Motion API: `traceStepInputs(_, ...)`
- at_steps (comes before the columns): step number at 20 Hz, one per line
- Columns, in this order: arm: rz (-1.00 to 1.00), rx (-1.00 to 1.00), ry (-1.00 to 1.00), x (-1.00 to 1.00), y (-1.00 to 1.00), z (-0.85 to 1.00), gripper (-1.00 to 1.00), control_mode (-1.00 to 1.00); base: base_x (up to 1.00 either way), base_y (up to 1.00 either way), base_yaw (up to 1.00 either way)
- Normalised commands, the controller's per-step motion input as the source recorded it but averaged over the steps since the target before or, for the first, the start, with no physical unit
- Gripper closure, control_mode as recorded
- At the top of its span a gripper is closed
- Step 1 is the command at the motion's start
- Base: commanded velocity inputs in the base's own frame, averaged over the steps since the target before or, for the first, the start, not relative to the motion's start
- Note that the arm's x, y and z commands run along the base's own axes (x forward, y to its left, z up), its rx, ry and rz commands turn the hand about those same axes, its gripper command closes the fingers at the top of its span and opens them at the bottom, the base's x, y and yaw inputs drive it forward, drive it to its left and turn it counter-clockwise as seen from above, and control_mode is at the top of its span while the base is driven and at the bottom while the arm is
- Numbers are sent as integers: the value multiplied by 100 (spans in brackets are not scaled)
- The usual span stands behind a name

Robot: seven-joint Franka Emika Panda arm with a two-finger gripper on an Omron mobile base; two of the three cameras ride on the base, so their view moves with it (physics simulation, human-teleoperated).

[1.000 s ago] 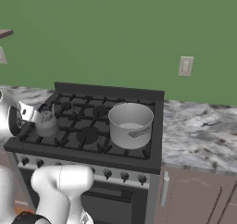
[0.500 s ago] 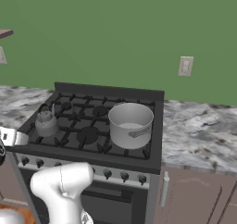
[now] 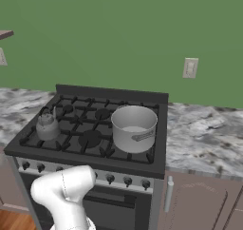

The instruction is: Pick the kettle from the counter and place it on a stove burner. Then turn the burner on.

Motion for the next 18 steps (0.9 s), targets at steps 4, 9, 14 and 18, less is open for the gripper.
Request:
traceStepInputs(4,11,-4,-3,-18,-5,-77,-100,-100,0,0,0)
traceStepInputs(9,10,13,-21,-6,-9,-93,-100,-100,0,0,0)
traceStepInputs(14,9,30,-40,0,-10,-80,-100,-100,0,0,0)
traceStepInputs(18,9,44,-35,0,-15,-29,-100,-100,0,0,0)
